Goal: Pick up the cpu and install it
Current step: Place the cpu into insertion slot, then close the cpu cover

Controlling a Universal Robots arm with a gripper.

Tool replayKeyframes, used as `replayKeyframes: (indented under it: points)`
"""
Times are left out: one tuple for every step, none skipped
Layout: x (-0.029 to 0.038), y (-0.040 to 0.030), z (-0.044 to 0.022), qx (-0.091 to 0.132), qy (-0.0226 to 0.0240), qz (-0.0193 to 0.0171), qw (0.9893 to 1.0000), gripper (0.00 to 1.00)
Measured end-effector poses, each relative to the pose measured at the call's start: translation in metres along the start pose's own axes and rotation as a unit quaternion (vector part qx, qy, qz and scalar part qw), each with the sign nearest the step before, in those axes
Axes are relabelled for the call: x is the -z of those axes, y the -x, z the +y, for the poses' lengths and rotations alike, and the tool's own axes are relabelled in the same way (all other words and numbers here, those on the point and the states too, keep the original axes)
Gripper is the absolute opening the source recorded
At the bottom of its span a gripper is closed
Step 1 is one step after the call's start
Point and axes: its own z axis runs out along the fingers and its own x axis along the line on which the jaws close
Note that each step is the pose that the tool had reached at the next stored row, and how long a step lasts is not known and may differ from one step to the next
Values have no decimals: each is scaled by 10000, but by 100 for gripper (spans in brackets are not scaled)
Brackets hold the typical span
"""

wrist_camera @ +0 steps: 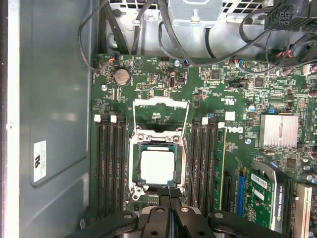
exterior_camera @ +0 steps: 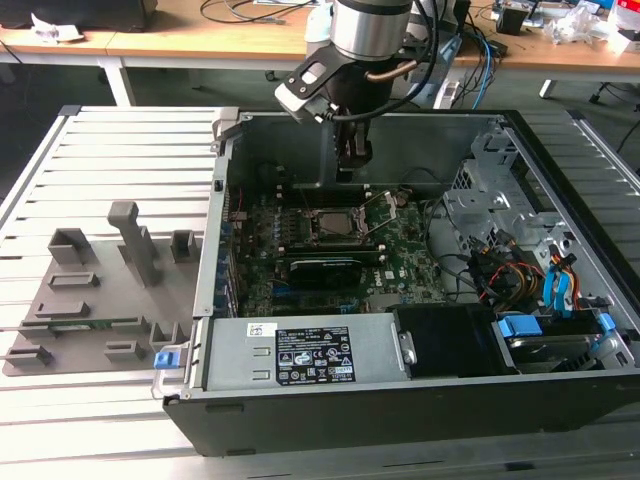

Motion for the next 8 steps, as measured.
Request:
replayKeyframes:
  points:
    - [0, 0, 0, 0, 0, 0, 10000, 11]
    - [0, 0, 0, 0, 0, 0, 10000, 11]
    - [0, 0, 0, 0, 0, 0, 10000, 11]
    - [0, 0, 0, 0, 0, 1, 10000, 11]
    - [0, 0, 0, 0, 0, 1, 10000, 11]
    - [0, 0, 0, 0, -1, 1, 10000, 11]
    - [0, 0, 0, 0, 0, 1, 10000, 11]
    - [0, 0, 0, 0, 0, 1, 10000, 11]
